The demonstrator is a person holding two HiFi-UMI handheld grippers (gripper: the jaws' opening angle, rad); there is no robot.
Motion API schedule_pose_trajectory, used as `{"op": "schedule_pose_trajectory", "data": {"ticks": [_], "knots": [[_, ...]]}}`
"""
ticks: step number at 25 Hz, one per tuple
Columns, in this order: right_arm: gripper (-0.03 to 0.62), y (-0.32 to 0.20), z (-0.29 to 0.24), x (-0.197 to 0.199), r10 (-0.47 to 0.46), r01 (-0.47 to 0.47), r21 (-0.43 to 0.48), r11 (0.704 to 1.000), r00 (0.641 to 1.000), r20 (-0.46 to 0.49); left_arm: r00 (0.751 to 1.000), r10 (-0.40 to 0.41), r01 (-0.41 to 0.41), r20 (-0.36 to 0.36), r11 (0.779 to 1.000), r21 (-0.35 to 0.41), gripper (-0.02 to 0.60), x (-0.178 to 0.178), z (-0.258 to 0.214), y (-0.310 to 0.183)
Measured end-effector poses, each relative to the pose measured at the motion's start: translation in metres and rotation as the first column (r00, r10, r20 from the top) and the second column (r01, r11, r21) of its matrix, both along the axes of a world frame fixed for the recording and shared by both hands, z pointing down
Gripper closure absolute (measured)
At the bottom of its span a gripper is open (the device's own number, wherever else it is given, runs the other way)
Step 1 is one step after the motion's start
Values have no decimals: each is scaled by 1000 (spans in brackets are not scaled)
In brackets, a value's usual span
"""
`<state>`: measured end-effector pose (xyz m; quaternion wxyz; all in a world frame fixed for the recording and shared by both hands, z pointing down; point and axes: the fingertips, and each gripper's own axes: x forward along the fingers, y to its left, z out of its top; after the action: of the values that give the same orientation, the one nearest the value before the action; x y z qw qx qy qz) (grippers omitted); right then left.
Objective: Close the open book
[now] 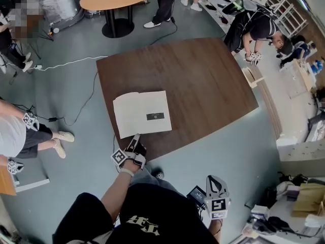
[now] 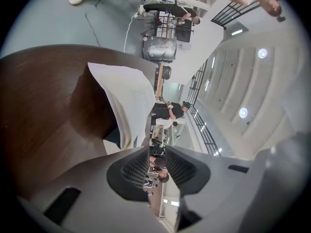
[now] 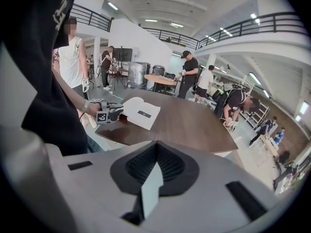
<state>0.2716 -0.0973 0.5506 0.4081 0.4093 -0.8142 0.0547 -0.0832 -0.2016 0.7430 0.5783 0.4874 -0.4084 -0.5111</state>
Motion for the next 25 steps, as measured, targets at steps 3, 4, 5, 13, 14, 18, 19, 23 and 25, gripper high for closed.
{"op": "schedule_pose_trajectory", "data": {"ticks": [3, 4, 5, 13, 14, 18, 19, 23, 25], "knots": [[606, 0, 1, -1, -10, 10, -6, 1000, 1000, -5, 1000, -13, 13, -9, 1000, -12, 494, -1, 5, 4], [606, 0, 1, -2, -16, 16, -7, 1000, 1000, -10, 1000, -17, 17, -10, 1000, -16, 494, -3, 8, 5], [606, 0, 1, -3, -22, 22, -8, 1000, 1000, -15, 1000, -23, 22, -12, 1000, -21, 494, -4, 10, 6], [606, 4, 3, -11, -56, 55, -16, 998, 998, -35, 998, -56, 54, -26, 996, -74, 453, -14, 40, 10], [606, 4, 2, -12, -56, 55, -17, 998, 998, -34, 998, -59, 57, -28, 996, -76, 449, -15, 42, 10], [606, 2, 3, -14, -59, 59, -15, 998, 997, -42, 997, -73, 70, -35, 994, -80, 445, -19, 49, 4], [606, 3, 3, -13, -59, 59, -16, 998, 997, -44, 997, -75, 73, -31, 994, -83, 445, -20, 52, 4], [606, 5, 4, -10, -62, 61, -26, 998, 997, -55, 996, -89, 86, -26, 992, -98, 445, -23, 60, 5], [606, 5, 4, -11, -65, 63, -30, 998, 996, -61, 995, -95, 92, -34, 991, -92, 445, -24, 58, 2]]}}
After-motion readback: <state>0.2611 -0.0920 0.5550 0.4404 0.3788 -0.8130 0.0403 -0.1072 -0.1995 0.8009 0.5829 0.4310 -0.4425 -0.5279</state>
